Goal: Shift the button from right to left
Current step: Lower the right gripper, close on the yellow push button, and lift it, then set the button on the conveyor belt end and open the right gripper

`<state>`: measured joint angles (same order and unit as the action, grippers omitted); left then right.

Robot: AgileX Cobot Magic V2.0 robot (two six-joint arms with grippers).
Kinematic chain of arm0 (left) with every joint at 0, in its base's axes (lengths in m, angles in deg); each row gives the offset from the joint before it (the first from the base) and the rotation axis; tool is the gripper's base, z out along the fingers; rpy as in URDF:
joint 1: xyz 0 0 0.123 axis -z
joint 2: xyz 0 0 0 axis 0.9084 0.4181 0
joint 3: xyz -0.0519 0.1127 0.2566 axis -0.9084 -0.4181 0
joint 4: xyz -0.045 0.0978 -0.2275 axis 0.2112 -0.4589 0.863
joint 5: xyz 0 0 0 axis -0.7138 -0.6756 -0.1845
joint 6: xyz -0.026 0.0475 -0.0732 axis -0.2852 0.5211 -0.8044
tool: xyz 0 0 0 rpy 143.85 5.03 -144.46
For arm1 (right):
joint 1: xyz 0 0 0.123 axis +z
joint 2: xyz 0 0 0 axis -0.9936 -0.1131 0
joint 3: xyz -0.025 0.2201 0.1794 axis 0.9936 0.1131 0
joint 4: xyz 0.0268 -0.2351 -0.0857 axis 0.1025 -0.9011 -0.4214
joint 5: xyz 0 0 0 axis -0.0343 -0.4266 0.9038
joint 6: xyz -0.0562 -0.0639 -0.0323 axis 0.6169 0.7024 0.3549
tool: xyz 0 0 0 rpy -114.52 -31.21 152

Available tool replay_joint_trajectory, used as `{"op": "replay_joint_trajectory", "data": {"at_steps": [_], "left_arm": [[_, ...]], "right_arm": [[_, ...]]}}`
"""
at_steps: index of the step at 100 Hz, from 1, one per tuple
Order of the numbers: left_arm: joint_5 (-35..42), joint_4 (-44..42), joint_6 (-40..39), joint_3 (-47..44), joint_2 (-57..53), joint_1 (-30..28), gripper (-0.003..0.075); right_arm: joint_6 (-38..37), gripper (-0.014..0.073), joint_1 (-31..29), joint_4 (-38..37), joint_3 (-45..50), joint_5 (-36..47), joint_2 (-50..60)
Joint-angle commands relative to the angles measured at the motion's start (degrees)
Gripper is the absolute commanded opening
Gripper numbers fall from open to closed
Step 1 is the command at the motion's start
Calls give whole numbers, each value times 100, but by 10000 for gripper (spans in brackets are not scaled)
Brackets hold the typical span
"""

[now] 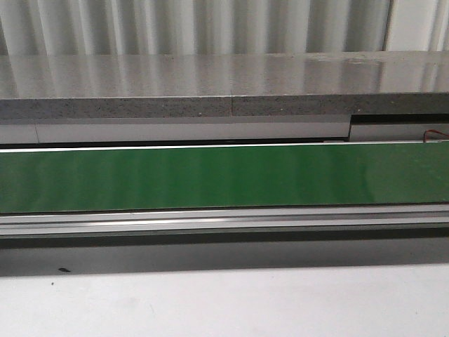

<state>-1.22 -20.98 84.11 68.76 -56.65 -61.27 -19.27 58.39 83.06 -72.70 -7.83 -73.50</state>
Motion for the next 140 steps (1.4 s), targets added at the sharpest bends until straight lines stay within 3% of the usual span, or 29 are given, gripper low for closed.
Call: {"op": "replay_joint_trajectory", "data": {"at_steps": [1,26,36,48,55,98,129,140], "left_arm": [[449,17,-45,-226,-179,37,-20],[449,17,-45,-226,-179,37,-21],[449,17,-45,-226,-179,37,-20],[449,17,-45,-226,-179,37,-20],[449,17,-45,-226,-179,37,-20],[449,17,-45,-226,-179,37,-20],[449,17,-45,-226,-179,37,-20],[449,17,-45,-226,-179,37,-20]], "right_arm": [[125,612,-41,-103,-361,30,-36],[603,587,-41,104,-785,-253,-654],[603,426,-41,104,-810,-261,-723],[603,143,-41,104,-810,-265,-744],[603,70,-41,104,-810,-253,-731],[593,81,185,643,-810,-629,295],[255,81,1007,978,-784,-1185,878],[43,81,1317,978,-665,-1044,877]]}}
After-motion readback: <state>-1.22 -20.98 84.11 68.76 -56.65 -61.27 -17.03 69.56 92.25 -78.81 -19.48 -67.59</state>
